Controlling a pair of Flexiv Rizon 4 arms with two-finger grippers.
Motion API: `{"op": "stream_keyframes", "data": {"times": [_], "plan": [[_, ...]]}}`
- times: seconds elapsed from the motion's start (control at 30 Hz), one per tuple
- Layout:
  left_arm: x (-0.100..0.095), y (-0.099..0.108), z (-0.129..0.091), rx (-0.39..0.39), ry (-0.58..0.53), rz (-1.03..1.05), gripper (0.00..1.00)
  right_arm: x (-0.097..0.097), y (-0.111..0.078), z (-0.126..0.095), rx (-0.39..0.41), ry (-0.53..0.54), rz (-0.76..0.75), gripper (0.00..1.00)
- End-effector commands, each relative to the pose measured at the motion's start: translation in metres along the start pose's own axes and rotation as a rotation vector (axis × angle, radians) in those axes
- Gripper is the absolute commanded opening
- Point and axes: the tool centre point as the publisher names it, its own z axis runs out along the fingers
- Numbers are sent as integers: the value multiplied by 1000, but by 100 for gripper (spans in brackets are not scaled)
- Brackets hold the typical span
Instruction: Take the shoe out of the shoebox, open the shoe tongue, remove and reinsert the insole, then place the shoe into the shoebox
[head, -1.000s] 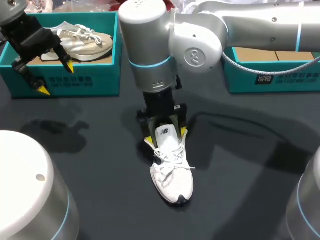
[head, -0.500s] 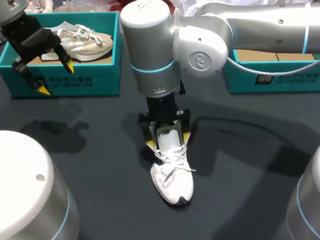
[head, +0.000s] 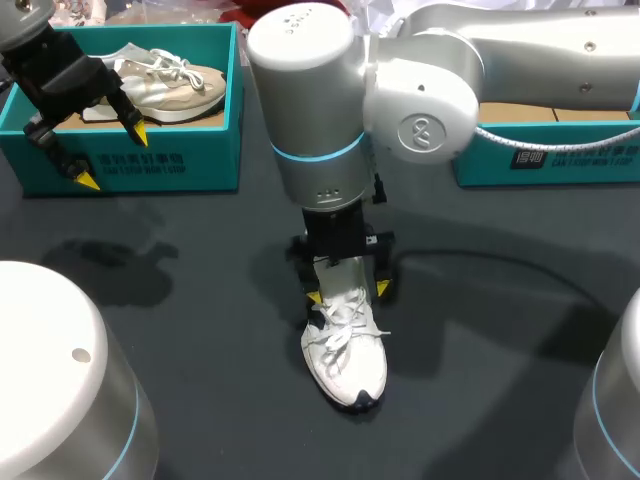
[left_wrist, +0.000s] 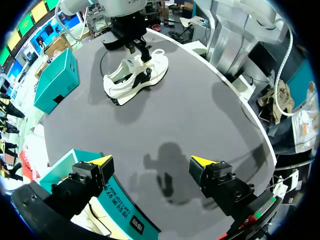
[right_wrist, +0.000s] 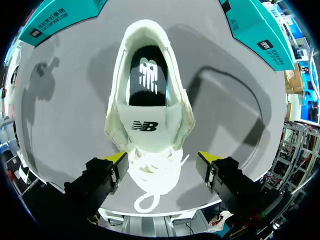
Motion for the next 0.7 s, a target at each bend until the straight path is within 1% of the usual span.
{"op": "stream_keyframes", "data": {"times": [0.03,0.17,0.3,0.43,0.5,0.67,0.7], "plan": [[-1,1,0,-1,2,0,100,-4,-11,-7,-27,-2,14,52],[-1,1,0,-1,2,0,100,3,-13,-21,-41,-24,27,43],[-1,1,0,-1,2,0,100,10,-11,-34,-65,-54,22,44],[-1,1,0,-1,2,0,100,8,-9,-36,-71,-58,19,40],[-1,1,0,-1,2,0,100,8,-9,-37,-73,-50,23,31],[-1,1,0,-1,2,0,100,7,-6,-37,-84,-38,19,25],[-1,1,0,-1,2,0,100,7,-6,-37,-85,-34,16,22]]}}
